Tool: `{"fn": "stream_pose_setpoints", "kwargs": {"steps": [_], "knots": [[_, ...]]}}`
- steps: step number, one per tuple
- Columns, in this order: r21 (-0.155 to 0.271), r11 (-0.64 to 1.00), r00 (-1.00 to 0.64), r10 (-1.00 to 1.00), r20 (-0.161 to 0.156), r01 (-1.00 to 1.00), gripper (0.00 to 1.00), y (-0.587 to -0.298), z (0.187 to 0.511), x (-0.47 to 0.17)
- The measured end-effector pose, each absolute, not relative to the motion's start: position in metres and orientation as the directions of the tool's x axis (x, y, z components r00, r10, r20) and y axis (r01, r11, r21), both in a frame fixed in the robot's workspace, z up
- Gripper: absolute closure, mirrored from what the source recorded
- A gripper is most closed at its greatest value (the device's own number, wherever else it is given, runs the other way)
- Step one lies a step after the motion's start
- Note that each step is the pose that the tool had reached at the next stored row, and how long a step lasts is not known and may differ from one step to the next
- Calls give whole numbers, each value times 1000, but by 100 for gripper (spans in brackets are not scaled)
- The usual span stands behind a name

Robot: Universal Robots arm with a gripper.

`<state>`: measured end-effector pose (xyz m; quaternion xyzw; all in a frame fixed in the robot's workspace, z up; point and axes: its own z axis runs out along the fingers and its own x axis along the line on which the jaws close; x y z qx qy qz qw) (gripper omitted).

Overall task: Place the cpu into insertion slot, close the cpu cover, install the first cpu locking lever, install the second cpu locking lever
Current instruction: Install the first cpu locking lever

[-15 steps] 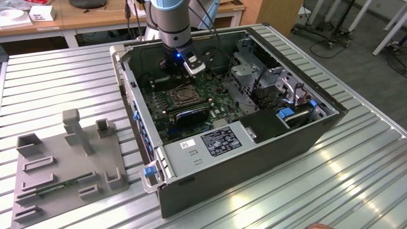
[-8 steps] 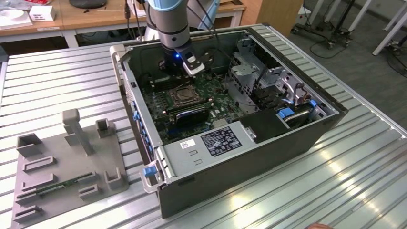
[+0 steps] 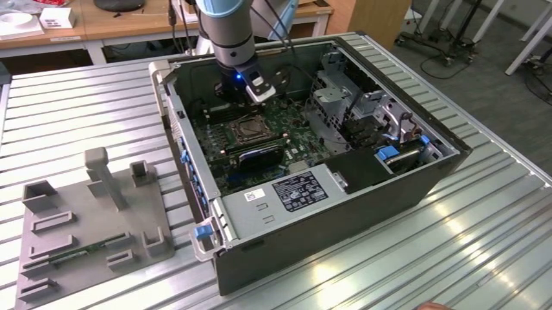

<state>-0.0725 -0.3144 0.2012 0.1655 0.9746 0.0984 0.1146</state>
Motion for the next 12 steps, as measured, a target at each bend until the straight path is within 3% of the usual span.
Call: {"fn": "stream_pose_setpoints", "kwargs": {"steps": [12], "knots": [[234, 926, -915, 345, -207, 296, 90, -314, 196, -74]]}}
